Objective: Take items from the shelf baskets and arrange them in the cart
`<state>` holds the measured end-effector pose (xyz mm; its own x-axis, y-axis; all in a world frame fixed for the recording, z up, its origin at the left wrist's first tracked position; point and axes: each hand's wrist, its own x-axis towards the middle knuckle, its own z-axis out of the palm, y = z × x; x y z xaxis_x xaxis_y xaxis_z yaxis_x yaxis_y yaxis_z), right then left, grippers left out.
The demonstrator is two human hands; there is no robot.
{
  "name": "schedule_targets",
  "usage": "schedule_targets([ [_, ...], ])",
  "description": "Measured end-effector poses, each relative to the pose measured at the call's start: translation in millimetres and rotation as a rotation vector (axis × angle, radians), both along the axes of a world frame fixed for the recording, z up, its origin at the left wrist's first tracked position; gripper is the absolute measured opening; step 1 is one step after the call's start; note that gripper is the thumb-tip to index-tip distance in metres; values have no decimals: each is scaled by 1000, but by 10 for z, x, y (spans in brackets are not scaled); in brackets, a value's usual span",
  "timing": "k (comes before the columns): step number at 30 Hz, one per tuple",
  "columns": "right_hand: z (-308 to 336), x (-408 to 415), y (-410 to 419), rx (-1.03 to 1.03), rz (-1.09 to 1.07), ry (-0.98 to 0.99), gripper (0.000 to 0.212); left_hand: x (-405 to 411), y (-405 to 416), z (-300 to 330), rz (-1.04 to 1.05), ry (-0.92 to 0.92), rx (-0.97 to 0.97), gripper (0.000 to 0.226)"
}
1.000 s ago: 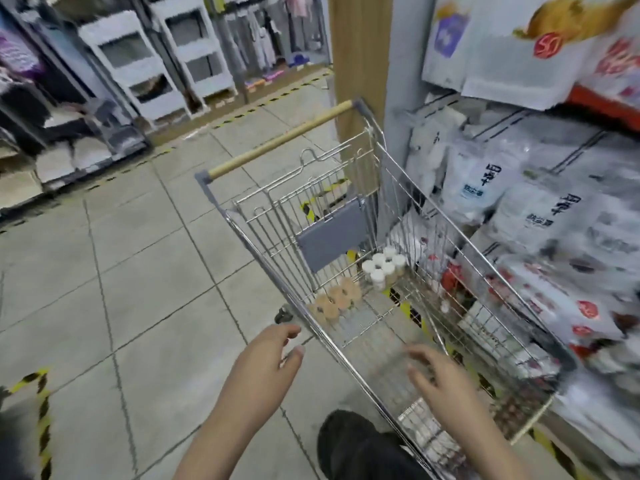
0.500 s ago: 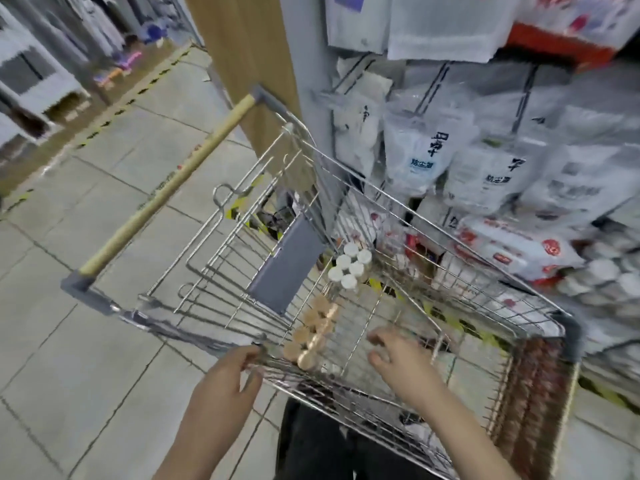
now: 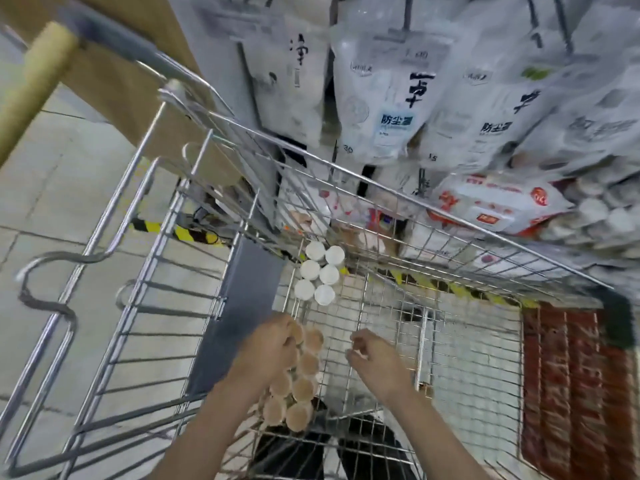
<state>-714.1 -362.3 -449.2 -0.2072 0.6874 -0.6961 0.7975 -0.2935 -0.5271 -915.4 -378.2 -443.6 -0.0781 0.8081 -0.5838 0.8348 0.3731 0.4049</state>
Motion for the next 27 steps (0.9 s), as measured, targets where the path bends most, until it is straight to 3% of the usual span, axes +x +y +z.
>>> schedule_targets([
  [4, -496, -186, 222, -13, -89, -36, 40, 21, 232, -615, 21, -37, 7, 7],
  [10, -1079, -372, 401, 39, -127, -77, 50, 160, 496, -1196, 60, 36, 84, 27],
  [14, -1338, -485, 499, 110, -82, -134, 62, 268, 629, -1379, -38, 157, 79, 39],
  [16, -1441, -533, 524, 152, -74, -141, 65, 280, 697, -1427, -32, 186, -16, 42],
  [22, -1663, -600, 577, 230, -53, -208, 63, 282, 801, -1379, -317, 469, 86, 23],
  [27, -1707, -538, 628, 294, 81, -280, 58, 233, 822, -1439, -305, 462, 157, 32],
])
